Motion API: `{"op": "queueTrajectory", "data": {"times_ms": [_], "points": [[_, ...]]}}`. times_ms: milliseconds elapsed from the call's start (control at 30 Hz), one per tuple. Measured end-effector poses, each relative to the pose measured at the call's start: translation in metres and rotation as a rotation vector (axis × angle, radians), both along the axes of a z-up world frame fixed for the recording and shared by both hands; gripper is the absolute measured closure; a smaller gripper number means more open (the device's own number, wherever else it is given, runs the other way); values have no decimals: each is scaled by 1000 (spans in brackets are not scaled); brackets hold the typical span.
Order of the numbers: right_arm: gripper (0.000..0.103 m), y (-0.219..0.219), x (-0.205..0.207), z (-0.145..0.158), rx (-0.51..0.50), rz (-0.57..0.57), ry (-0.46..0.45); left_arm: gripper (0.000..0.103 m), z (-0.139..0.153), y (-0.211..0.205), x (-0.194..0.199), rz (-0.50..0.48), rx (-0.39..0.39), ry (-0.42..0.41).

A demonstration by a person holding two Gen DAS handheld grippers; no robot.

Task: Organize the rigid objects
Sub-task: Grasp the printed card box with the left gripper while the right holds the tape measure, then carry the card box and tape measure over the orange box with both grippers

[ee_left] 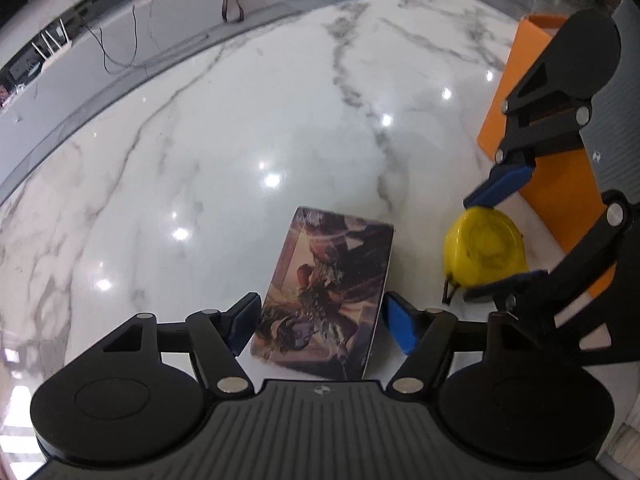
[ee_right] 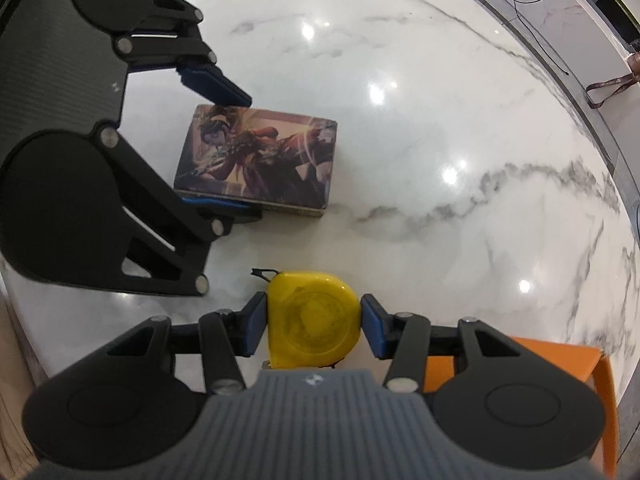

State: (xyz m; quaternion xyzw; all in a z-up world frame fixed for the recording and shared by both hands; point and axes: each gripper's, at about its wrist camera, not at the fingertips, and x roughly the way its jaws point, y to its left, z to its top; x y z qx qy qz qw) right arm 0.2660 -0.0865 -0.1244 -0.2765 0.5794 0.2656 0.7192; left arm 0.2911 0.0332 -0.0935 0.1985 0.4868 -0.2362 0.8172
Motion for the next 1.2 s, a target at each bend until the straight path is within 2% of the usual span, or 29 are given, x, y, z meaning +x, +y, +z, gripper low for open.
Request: {"op": "queueTrajectory", "data": {"times_ms": [100,200,267,333,700,933,1200], "points": [[53,2,-3,-1,-10,5,1,14,-3,3,1,5,-51,-19],[52,5,-3,-3,-19,10,4,14,-5,7,0,18,-86,-15],[52,6,-4,-3,-25,19,4,19,-5,7,-1,10,-98,-17],[52,6,-2,-5,-25,21,4,30,-3,7,-4,7,-106,-24],[53,8,-11,2,-16,-11,-50,35,1,9,-19,104,-83,-20],[53,6,-25,16,21,-53,-102,35,22,22,-33,178,-99,-6],[53,2,-49,43,68,-74,-180,35,56,36,-61,252,-184,-24]]}}
